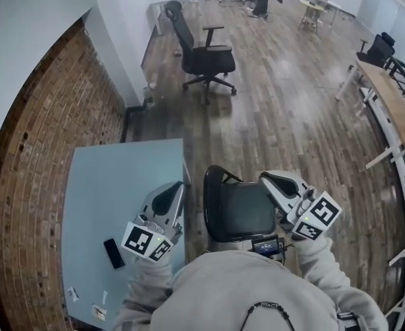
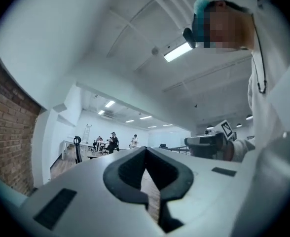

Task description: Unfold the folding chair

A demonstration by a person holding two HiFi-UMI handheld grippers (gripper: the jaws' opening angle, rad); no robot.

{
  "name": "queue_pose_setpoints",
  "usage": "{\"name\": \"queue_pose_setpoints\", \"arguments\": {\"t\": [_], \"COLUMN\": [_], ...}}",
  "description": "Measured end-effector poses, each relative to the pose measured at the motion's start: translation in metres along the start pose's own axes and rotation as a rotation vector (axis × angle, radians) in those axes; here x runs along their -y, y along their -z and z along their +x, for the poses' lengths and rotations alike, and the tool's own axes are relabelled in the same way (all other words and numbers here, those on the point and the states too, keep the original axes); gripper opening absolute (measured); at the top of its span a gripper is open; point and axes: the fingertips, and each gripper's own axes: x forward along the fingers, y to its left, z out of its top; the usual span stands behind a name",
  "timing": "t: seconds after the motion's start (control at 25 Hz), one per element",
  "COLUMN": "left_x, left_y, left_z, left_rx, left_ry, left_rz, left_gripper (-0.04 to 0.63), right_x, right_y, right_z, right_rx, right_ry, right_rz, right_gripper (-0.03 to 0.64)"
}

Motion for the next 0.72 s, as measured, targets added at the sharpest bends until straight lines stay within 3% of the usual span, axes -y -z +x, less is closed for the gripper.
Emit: {"name": "queue_pose_setpoints", "arguments": {"t": [0.24, 0.44, 0.72], "left_x": [0.016, 0.019, 0.017], "left_y": [-0.009, -0.011, 0.005], "left_z": [0.005, 0.006, 0.015], "left_rx": [0.014, 0.013, -0.029], "left_ry": [0.049, 0.053, 0.064], "left_rz": [0.018, 0.012, -0.009], "left_gripper": [0.005, 0.005, 0.005], "right_x": [-0.032, -0.042, -0.042], "right_y": [-0.002, -0.015, -0.004], "right_z": [0.02, 0.022, 0.018], "right_rx": [-0.001, -0.022, -0.026], "right_ry": [0.036, 0.068, 0.111], "right_rz": [0.108, 0.046, 0.065], "right_gripper": [0.008, 0.008, 0.008]}}
